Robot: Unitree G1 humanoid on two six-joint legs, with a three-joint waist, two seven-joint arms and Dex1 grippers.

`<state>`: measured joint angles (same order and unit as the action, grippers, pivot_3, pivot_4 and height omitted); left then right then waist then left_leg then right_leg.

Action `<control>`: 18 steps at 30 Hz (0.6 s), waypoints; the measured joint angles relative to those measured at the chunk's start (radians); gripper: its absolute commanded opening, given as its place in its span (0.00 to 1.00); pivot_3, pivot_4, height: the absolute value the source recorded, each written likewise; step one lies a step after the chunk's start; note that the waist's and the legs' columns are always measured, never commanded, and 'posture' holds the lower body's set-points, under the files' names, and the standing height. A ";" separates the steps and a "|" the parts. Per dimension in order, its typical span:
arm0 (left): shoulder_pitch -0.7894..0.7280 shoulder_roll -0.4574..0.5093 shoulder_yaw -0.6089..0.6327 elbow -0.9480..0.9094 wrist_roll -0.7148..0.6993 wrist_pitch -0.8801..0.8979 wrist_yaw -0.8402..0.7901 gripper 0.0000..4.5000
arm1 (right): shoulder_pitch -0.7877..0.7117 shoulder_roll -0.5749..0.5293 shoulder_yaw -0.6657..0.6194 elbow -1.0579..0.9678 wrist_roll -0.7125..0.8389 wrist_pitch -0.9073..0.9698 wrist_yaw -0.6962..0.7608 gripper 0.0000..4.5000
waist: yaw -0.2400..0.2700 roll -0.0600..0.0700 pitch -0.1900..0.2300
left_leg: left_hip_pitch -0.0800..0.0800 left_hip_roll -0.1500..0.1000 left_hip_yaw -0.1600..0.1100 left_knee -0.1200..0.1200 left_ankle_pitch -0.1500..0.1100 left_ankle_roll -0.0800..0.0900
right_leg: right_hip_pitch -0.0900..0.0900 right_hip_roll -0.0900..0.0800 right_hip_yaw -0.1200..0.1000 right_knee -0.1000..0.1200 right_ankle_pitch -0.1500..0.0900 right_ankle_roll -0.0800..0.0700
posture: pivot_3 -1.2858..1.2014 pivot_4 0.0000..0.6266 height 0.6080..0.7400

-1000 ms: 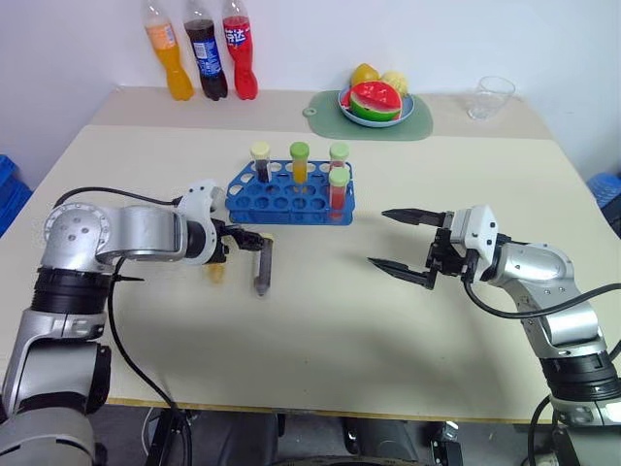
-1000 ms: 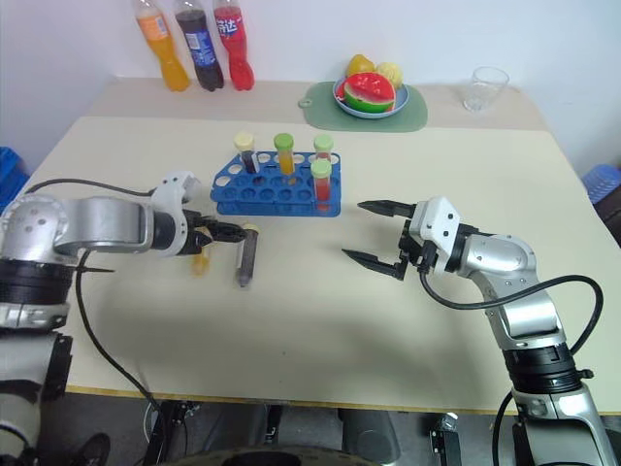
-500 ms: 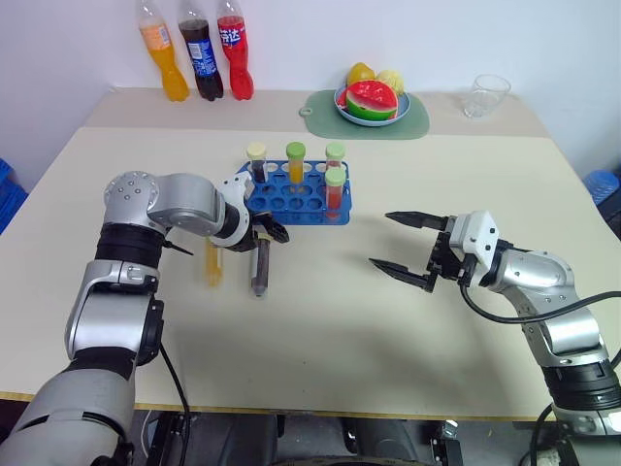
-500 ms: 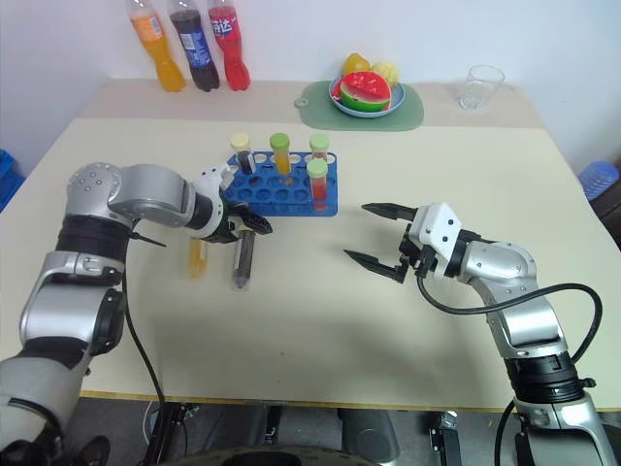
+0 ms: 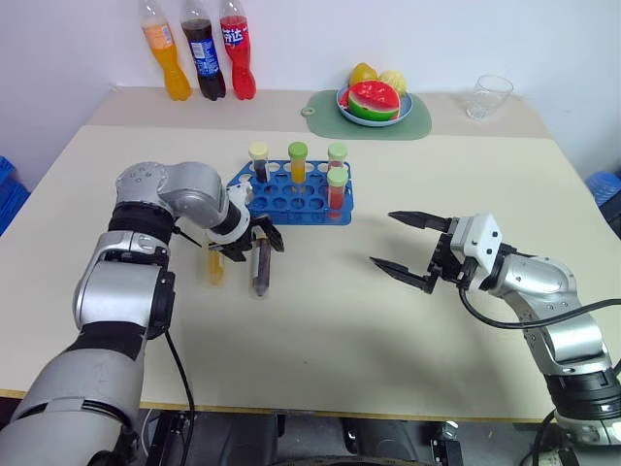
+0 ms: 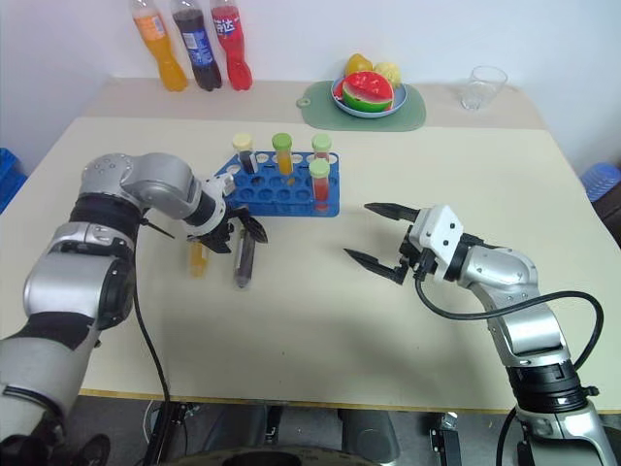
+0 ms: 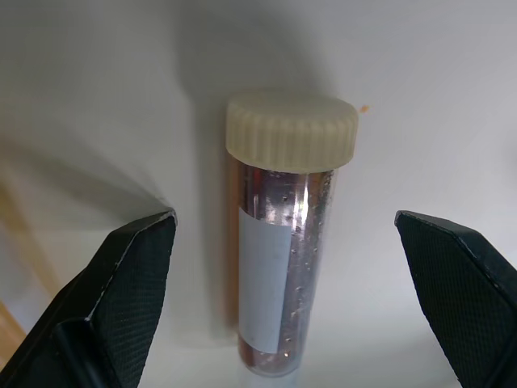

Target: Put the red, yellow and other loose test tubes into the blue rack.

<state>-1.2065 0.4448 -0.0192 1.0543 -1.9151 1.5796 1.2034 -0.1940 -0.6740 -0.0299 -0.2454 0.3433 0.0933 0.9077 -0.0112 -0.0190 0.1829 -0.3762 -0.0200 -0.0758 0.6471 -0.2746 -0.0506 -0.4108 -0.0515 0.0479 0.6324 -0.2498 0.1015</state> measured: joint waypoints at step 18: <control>-0.065 -0.096 0.285 0.095 0.420 0.011 -0.010 0.17 | 0.067 -0.016 -0.025 -0.064 0.037 0.020 0.037 0.94 | 0.003 0.000 0.000 | 0.001 -0.003 0.000 0.000 0.002 -0.004 | 0.004 -0.004 -0.002 -0.001 -0.001 0.004 | 0.52 0.24 1.00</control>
<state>-1.2713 0.3486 0.2655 1.1492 -1.4951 1.5906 1.1936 -0.1267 -0.6897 -0.0545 -0.3092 0.3800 0.1128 0.9446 -0.0078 -0.0191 0.1827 -0.3750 -0.0235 -0.0757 0.6472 -0.2722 -0.0550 -0.4073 -0.0554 0.0458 0.6317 -0.2506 0.1052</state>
